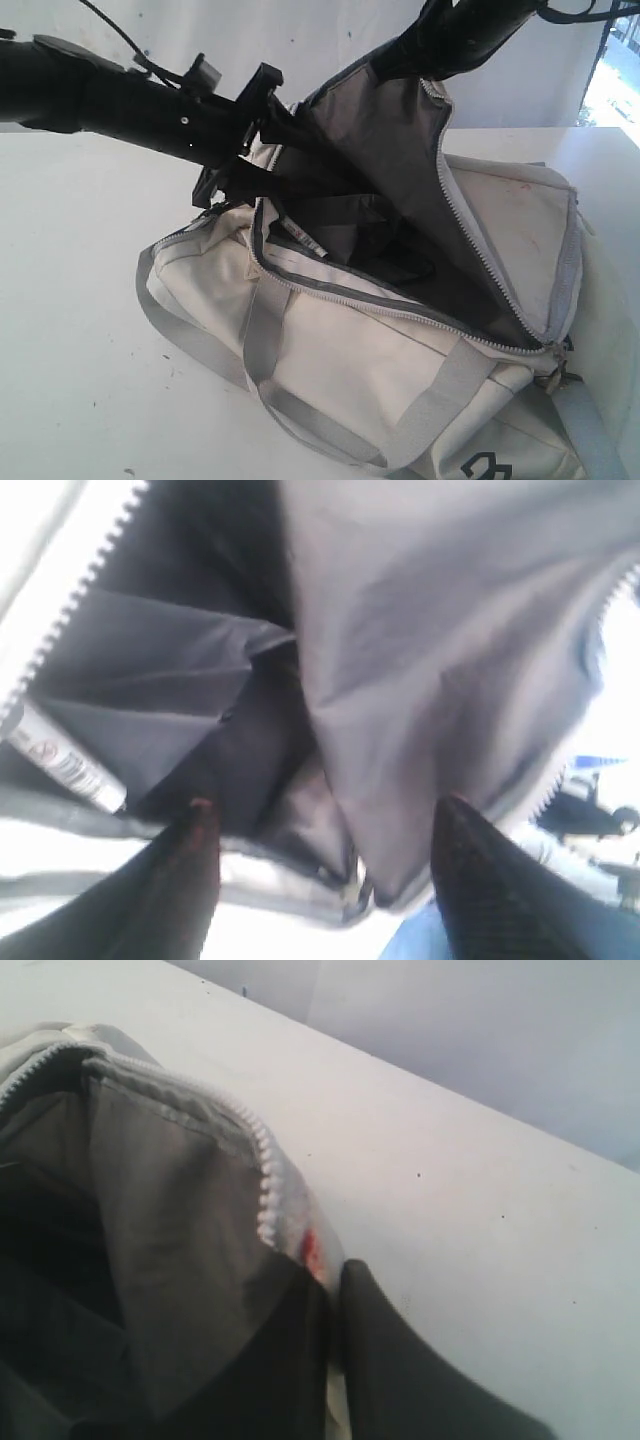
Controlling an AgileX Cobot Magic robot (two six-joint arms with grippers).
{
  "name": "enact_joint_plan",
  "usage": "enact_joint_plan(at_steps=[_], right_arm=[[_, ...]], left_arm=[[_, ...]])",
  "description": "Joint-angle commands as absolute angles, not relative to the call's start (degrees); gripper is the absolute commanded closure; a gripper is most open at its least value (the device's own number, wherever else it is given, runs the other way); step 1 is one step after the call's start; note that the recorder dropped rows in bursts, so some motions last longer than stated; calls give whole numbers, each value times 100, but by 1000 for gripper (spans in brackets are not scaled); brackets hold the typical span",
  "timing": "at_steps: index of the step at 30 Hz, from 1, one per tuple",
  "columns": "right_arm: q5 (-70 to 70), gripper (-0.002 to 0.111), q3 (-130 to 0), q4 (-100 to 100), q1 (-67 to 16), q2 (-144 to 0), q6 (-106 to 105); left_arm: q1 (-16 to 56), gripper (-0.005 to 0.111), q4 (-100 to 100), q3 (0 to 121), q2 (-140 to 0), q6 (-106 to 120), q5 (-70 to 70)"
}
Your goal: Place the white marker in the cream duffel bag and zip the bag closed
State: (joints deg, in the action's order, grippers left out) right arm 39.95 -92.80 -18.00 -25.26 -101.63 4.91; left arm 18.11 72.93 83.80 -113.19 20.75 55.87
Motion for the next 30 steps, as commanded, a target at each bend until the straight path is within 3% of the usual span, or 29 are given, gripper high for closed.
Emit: enact_joint_plan(at_steps=[1,14,21,30], right_arm=[[3980,108,-9325,-1734,-2493,-10089,475],[4221,108,-9325,-687,-2513,-10089,-77],[4367,108,-9325,-77,-2742,-10089,-771],[4633,108,-9325,48,-3127,-10202,-771]], left_arm=[[1555,45,6532,8412,-10911,2110,6062],[861,45,3627,8412,-9899,877,5804],[340,45,3399,8402,-9838,876,6118],[184,45,2587,8393,-9734,876,6384]])
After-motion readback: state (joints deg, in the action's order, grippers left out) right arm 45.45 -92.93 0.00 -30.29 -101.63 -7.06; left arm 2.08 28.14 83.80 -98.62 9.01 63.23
